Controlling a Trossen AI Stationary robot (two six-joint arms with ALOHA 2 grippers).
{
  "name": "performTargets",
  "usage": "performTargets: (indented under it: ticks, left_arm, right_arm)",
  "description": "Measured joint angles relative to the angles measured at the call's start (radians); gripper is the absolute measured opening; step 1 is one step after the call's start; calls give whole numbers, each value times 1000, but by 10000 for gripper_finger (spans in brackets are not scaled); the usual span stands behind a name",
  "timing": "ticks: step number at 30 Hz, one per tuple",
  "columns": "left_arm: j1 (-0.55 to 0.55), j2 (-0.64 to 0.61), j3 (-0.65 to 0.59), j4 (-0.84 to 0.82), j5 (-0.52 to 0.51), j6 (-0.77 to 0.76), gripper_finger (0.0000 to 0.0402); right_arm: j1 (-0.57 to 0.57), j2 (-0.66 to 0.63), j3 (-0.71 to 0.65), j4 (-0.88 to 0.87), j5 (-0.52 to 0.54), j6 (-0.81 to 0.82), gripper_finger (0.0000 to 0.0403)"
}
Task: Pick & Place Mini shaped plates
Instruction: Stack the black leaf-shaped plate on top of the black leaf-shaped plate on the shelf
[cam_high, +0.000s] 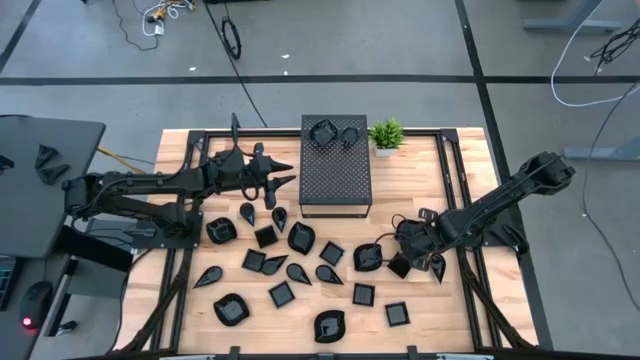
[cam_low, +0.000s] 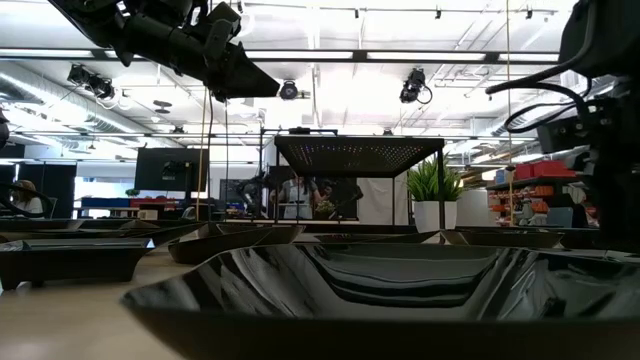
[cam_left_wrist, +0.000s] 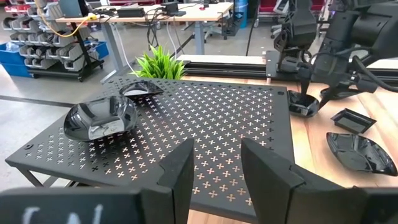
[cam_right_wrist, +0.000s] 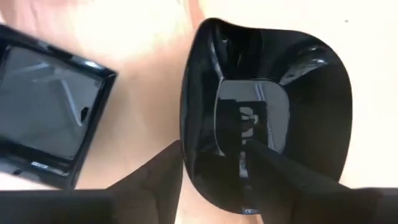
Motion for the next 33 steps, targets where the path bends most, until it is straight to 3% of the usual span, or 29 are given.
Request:
performTargets:
  ticks: [8,14,17,20,23,26,29,33]
  left_arm:
    - [0,0,0,0,0,-3,138]
    - [0,0,0,0,0,-10,138]
    - [0,0,0,0,14,-10,138]
    - [0,19,0,39,123,0,138]
    - [-17,71,1,147,315,39,138]
    - [-63,151,2,277,421,107,138]
    - [-120,239,6,407,449,178,138]
    - [-170,340,83,463,476,174,157]
  right_arm:
    - [0,0,-2,5,9,-56,94]
    - [0,0,20,-22,6,-79,14]
    - [0,-5,92,-95,-21,-87,10]
    - [0,-15,195,-145,-62,-141,15]
    - [-2,-28,301,-136,-90,-236,7]
    - [-13,-49,388,-50,-91,-353,4]
    - [-39,-75,412,158,-102,-504,6]
    - [-98,-85,397,461,-237,-689,4]
